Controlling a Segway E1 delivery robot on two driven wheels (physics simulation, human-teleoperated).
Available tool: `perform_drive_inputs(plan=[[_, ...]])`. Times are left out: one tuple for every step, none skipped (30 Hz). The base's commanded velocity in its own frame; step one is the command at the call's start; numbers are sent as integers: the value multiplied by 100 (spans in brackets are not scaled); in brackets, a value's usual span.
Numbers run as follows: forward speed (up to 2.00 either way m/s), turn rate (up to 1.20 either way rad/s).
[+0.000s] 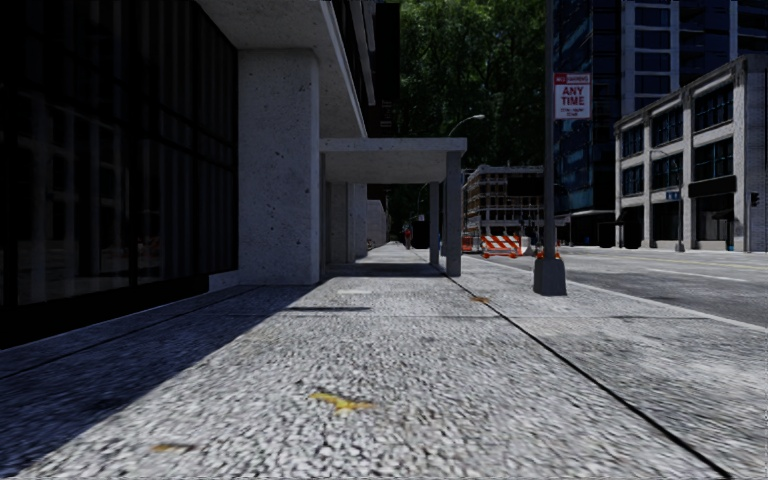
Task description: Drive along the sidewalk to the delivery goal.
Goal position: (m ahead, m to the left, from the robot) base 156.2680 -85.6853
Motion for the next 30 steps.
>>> perform_drive_inputs(plan=[[200,35],[200,0],[200,0],[200,0],[200,0],[200,0],[200,0],[200,0],[200,0],[200,0],[200,0],[200,0],[200,0],[200,0],[200,0],[200,0],[200,0],[200,0],[200,0],[200,0],[200,0],[200,0],[200,0],[200,0],[200,0],[200,0],[200,0],[200,0],[200,0],[200,0]])
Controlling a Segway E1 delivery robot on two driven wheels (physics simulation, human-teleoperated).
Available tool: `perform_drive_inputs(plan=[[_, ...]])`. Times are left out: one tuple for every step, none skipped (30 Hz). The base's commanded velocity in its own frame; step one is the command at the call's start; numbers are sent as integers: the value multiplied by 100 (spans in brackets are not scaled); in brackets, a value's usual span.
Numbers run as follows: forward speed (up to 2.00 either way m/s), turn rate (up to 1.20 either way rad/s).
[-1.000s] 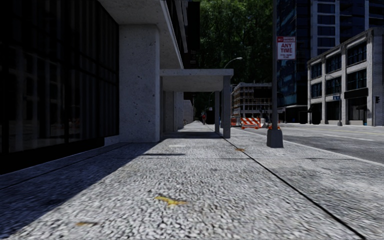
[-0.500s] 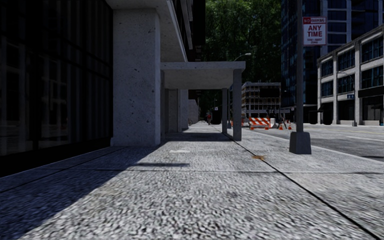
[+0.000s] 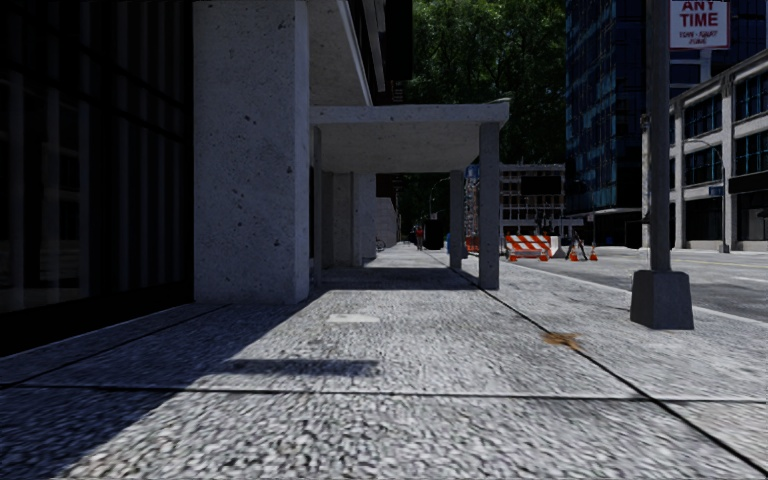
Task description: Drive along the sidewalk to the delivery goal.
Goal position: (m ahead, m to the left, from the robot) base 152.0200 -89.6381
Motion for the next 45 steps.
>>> perform_drive_inputs(plan=[[200,0],[200,0],[200,0],[200,0],[200,0],[200,0],[200,0],[200,0],[200,0],[200,0],[200,0],[200,0],[200,0],[200,0],[200,0],[200,0],[200,0],[200,0],[200,0],[200,0],[200,0],[200,0],[200,0],[200,0],[200,0],[200,0],[200,0],[200,0],[200,0],[200,0],[200,0],[200,0],[200,0],[200,0],[200,0],[200,0],[200,0],[200,-2],[200,-10],[200,-12],[200,-12],[200,-13],[200,-15],[200,-29],[200,-29]])
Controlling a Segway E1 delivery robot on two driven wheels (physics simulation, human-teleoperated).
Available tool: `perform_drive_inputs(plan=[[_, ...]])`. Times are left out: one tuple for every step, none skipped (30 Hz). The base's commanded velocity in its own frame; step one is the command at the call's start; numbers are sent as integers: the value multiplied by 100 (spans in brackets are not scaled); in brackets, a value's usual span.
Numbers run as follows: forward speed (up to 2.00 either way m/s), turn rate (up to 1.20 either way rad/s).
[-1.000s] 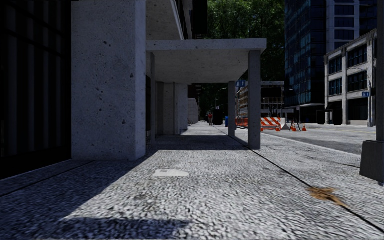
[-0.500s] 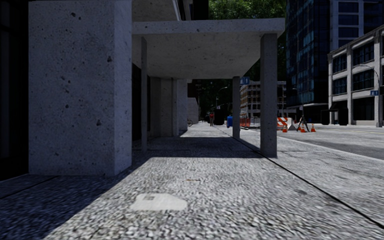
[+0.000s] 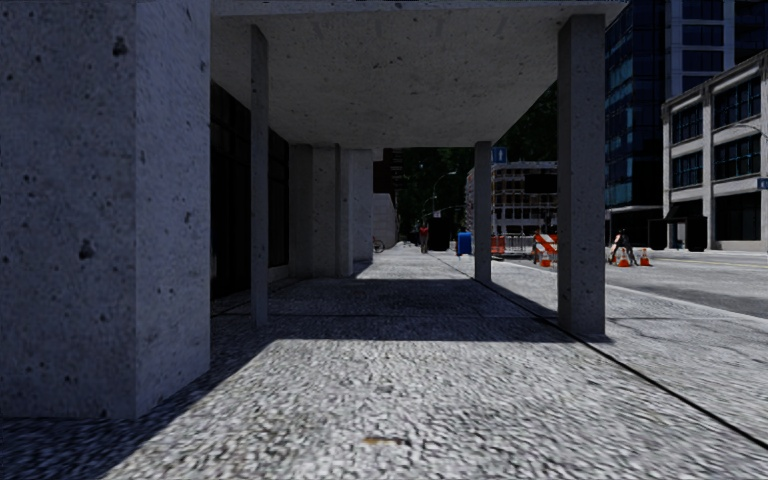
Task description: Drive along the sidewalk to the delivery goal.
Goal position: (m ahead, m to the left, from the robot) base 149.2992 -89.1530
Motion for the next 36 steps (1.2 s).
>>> perform_drive_inputs(plan=[[200,-35],[200,-36],[200,0],[200,0],[200,0],[200,0],[200,0],[200,0],[200,0],[200,0],[200,0],[200,0],[200,0],[200,0],[200,0],[200,0],[200,0],[200,0],[200,0],[200,0],[200,0],[200,0],[200,0],[200,0],[200,0],[200,0],[200,0],[200,0],[200,0],[200,0],[200,0],[200,0],[200,0],[200,0],[200,0],[200,0]])
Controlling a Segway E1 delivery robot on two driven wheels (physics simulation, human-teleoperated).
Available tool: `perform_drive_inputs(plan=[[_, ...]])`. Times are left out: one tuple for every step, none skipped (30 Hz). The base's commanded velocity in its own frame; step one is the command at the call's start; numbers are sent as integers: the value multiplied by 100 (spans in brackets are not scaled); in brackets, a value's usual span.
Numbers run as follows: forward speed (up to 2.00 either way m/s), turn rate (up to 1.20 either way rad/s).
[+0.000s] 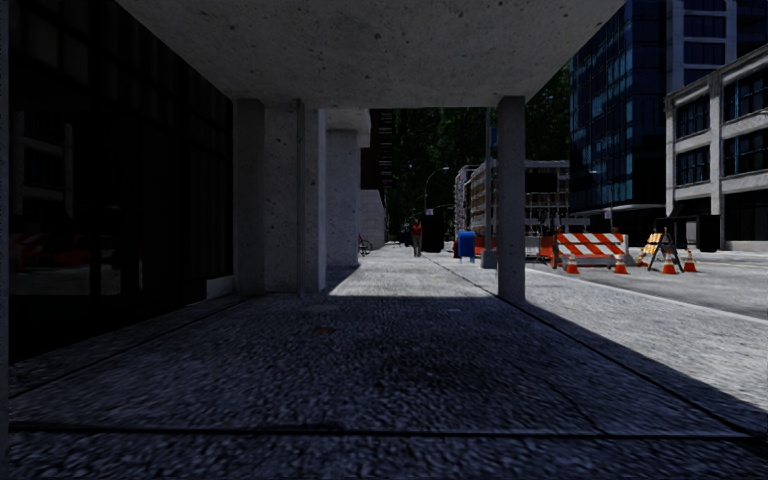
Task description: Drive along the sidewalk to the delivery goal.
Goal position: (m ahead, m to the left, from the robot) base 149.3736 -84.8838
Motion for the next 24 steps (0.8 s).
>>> perform_drive_inputs(plan=[[200,0],[200,0],[200,0],[200,0],[200,0],[200,0],[200,0],[200,0],[200,0],[200,0],[200,0],[200,0],[200,0],[200,0],[200,0],[200,0],[200,0],[200,0],[200,0],[200,0],[200,0],[200,0],[200,0],[200,0]])
